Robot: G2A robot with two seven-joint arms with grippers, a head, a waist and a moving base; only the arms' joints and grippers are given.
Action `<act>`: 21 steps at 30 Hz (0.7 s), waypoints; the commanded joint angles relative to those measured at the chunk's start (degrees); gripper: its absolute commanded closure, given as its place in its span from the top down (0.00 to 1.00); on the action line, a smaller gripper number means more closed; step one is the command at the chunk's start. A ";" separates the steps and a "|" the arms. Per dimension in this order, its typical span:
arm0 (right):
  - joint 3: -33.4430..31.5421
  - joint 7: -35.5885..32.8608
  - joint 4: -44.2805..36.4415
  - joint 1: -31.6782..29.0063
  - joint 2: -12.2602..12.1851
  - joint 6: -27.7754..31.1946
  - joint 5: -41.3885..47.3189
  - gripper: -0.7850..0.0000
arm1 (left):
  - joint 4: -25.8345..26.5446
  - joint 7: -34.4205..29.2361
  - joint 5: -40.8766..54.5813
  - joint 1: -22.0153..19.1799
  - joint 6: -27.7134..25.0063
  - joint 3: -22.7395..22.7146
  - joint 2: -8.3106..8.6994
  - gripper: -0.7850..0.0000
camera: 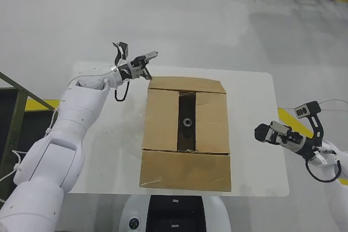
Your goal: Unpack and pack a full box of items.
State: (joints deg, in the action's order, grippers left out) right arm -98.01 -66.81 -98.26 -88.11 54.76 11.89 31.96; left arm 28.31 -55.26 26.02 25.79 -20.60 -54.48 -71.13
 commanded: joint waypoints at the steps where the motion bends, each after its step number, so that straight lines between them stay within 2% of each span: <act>1: 0.00 0.00 0.00 0.00 0.00 0.00 0.00 1.00 | -0.14 -0.43 0.04 0.25 0.11 -0.01 -0.11 1.00; 11: 0.00 0.00 0.00 0.00 0.00 0.00 0.00 1.00 | -0.98 0.79 1.04 0.11 -2.66 -2.27 0.14 1.00; 16: 0.00 0.00 0.00 0.00 0.00 0.00 0.00 1.00 | -0.85 2.36 2.10 -0.64 -6.09 -5.38 1.29 1.00; 21: 0.00 0.00 0.00 0.00 0.00 0.00 0.00 1.00 | 1.53 1.46 3.20 -0.95 -8.89 -9.56 3.27 1.00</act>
State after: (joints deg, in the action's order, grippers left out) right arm -98.01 -66.81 -98.26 -88.11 54.76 11.89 31.96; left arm 29.25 -53.36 29.02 24.79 -29.18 -63.21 -68.27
